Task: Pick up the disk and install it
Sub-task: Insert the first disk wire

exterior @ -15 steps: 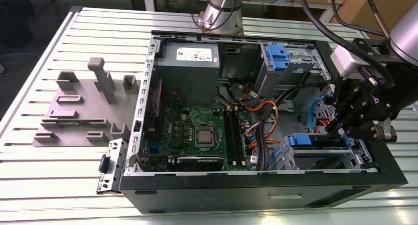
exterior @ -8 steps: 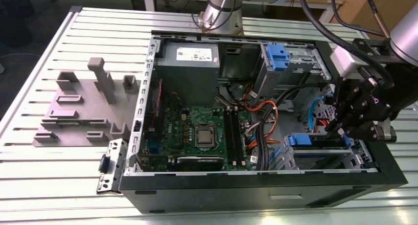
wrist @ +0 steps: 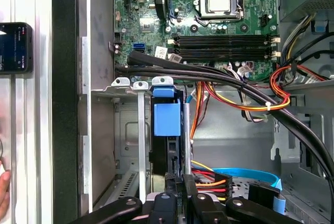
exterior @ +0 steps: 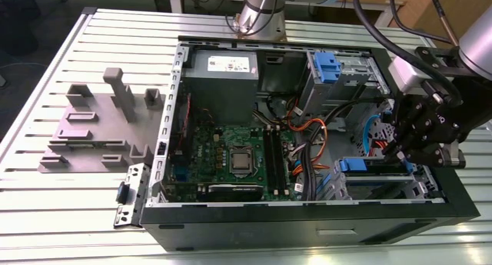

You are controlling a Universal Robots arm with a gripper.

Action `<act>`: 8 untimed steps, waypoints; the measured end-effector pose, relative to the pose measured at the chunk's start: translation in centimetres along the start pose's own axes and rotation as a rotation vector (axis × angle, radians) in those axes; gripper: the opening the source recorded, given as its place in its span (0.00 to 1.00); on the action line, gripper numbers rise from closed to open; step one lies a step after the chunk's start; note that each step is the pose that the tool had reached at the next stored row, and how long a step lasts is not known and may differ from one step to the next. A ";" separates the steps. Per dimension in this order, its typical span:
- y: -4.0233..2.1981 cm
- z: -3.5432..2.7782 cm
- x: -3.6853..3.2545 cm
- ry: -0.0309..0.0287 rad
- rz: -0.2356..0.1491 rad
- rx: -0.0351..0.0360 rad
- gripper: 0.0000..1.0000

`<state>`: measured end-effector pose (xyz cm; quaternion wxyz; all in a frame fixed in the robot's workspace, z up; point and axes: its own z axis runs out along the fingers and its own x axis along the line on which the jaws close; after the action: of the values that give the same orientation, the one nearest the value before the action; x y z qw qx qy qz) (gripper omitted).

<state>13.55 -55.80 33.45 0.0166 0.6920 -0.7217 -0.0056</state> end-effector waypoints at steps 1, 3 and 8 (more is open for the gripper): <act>0.00 0.06 0.05 -0.0001 0.000 0.0005 0.17; 0.00 0.09 0.07 0.0004 -0.004 0.0008 0.17; 0.00 0.21 0.11 0.0002 -0.016 0.0018 0.17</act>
<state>13.53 -55.92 33.24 0.0161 0.6978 -0.7161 -0.0050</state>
